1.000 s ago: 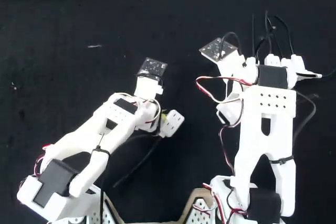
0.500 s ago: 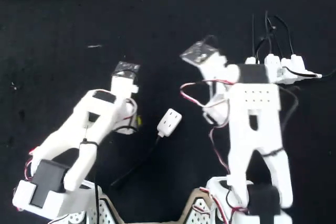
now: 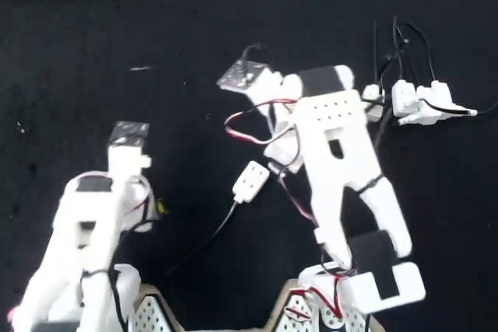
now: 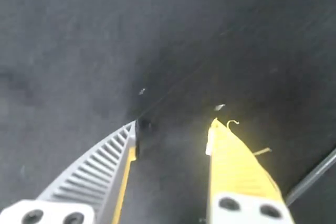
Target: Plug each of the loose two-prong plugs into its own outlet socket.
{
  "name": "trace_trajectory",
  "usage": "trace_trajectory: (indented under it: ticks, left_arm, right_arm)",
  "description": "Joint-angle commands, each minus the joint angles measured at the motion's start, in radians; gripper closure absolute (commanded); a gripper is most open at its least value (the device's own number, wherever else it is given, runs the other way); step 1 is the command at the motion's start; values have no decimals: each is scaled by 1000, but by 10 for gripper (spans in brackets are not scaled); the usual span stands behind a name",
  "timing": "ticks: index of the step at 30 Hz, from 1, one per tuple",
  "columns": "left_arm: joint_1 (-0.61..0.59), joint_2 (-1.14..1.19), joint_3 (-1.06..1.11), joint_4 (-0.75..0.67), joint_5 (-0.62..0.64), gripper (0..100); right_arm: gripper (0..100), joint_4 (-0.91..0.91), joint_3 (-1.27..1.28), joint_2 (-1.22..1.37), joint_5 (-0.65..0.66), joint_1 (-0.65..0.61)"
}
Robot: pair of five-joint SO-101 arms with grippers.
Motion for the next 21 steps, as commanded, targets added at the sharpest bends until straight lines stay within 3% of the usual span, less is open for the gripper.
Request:
trace_trajectory:
  ticks: [1,5,14,21]
  left_arm:
    - [-157,-167,41,5,-69,774]
    - [-246,-281,116,-15,-146,773]
    - [-232,-377,211,-15,-155,775]
    - [-203,-379,222,-15,-155,776]
  right_arm:
    - [988,-38,-64,21,-11,-54]
    - [988,-71,-70,90,-11,-55]
    - [988,83,-340,286,-117,-60]
    - [988,92,-409,410,-158,-61]
